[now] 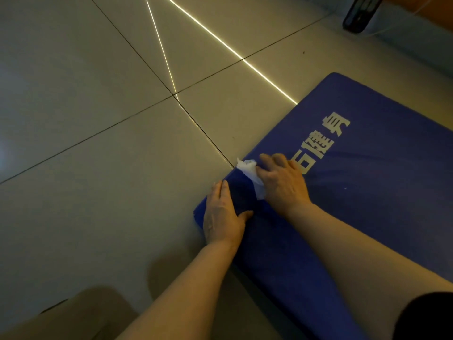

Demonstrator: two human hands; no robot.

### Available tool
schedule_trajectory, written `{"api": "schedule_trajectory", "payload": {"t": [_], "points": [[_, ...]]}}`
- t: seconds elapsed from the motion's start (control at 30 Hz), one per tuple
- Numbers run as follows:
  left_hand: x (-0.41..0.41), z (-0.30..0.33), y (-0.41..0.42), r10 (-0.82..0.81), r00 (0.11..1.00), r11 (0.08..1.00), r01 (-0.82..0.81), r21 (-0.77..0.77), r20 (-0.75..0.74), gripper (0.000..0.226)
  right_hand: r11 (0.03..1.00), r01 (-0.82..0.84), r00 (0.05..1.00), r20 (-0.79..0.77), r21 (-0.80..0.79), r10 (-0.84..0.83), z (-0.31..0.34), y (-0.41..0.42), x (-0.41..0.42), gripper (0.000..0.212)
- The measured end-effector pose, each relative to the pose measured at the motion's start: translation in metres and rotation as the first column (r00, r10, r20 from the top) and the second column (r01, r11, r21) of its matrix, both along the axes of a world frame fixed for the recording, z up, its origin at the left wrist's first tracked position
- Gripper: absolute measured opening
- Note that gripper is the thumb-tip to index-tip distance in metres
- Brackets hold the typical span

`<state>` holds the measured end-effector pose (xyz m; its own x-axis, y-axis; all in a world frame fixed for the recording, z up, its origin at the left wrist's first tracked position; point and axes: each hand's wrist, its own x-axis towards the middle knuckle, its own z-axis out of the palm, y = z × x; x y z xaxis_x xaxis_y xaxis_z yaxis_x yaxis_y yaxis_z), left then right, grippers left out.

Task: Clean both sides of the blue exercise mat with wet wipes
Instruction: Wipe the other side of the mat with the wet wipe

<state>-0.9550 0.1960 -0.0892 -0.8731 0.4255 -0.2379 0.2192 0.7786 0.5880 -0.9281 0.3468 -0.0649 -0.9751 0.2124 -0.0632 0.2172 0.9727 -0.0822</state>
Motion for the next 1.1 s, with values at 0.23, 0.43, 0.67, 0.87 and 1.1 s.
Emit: {"api": "schedule_trajectory", "payload": {"t": [0.23,0.43,0.67,0.87,1.1], "points": [[-0.012,0.004,0.003,-0.056,0.998,0.998,0.057,0.037,-0.018,0.090,0.959,-0.105,0.994,-0.031,-0.263,0.101,-0.003,-0.021,-0.011,0.035],[-0.022,0.006,0.005,-0.097,0.990,0.995,0.099,-0.012,0.101,0.103,0.920,0.311,0.942,-0.053,-0.240,-0.332,-0.002,0.011,-0.025,0.030],[-0.034,0.005,0.005,-0.117,0.990,0.991,0.121,-0.059,0.074,0.100,0.914,-0.005,0.995,-0.091,-0.406,-0.035,-0.012,-0.035,-0.018,0.014],[-0.036,0.003,0.001,-0.152,0.980,0.974,0.170,-0.149,0.129,0.108,0.902,0.280,0.941,-0.095,-0.329,-0.326,-0.010,0.000,-0.035,0.022],[-0.028,0.014,-0.003,-0.131,0.989,0.971,0.141,-0.192,0.063,0.087,0.905,-0.008,0.998,-0.055,-0.424,-0.017,-0.010,-0.042,-0.023,0.013]]}}
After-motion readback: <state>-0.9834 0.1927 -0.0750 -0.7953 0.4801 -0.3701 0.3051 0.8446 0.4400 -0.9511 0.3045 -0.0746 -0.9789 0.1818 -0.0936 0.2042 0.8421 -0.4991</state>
